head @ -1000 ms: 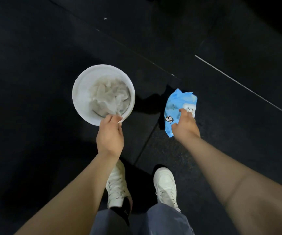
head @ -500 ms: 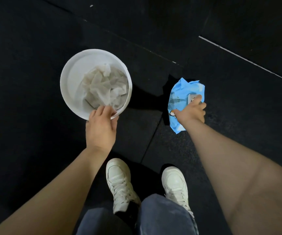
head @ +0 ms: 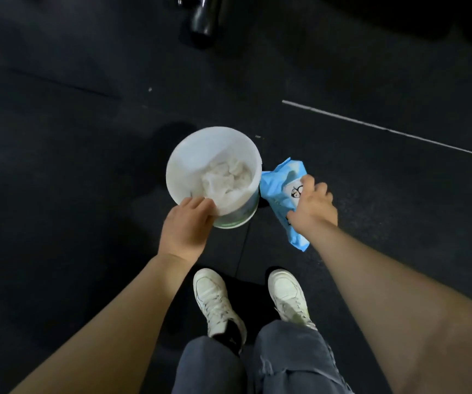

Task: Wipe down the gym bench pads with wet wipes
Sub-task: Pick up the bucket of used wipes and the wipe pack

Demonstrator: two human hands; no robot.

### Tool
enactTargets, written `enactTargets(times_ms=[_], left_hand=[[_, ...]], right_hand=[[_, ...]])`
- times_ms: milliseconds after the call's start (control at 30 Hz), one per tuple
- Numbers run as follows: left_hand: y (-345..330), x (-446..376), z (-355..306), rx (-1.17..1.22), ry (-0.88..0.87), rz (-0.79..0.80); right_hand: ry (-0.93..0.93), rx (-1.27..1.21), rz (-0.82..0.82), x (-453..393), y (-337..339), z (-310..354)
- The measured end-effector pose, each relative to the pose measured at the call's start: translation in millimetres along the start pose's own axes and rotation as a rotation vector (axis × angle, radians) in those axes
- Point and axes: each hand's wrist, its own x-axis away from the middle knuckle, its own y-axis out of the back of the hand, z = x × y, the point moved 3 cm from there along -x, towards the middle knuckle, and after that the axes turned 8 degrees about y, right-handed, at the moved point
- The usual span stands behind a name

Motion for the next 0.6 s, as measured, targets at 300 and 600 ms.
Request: enactTargets(times_ms=[300,600], left_hand=[[147,65,-99,-0.255,-0.292,-0.053],[280,130,-225,-0.294,-0.502,-0.075]], right_hand=[[-0.061,-0.162,-0.072,168,162,-30],[-0.158,-0.346,-0.309,311,310,-76]])
